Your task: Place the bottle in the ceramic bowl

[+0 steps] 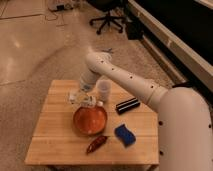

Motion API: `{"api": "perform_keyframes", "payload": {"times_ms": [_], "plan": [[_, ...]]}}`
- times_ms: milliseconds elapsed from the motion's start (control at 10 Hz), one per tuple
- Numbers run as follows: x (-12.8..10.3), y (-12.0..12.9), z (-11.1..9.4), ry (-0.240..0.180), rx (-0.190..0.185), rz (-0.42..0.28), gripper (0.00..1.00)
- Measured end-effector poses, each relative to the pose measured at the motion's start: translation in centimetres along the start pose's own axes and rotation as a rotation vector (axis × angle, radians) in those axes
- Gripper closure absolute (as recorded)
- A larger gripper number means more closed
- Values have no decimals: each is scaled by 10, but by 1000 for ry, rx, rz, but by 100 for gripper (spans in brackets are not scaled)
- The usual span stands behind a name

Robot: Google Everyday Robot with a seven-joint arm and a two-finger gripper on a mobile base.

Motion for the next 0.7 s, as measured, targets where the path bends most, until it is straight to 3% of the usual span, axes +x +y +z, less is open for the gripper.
{"api": "perform_keyframes", "payload": {"times_ms": [300,500,700], "plan": [[-7,-22,0,-9,45,14,30],[-8,-23,-1,-9,49,18,23],[-8,-23,0,-9,49,16,23]]}}
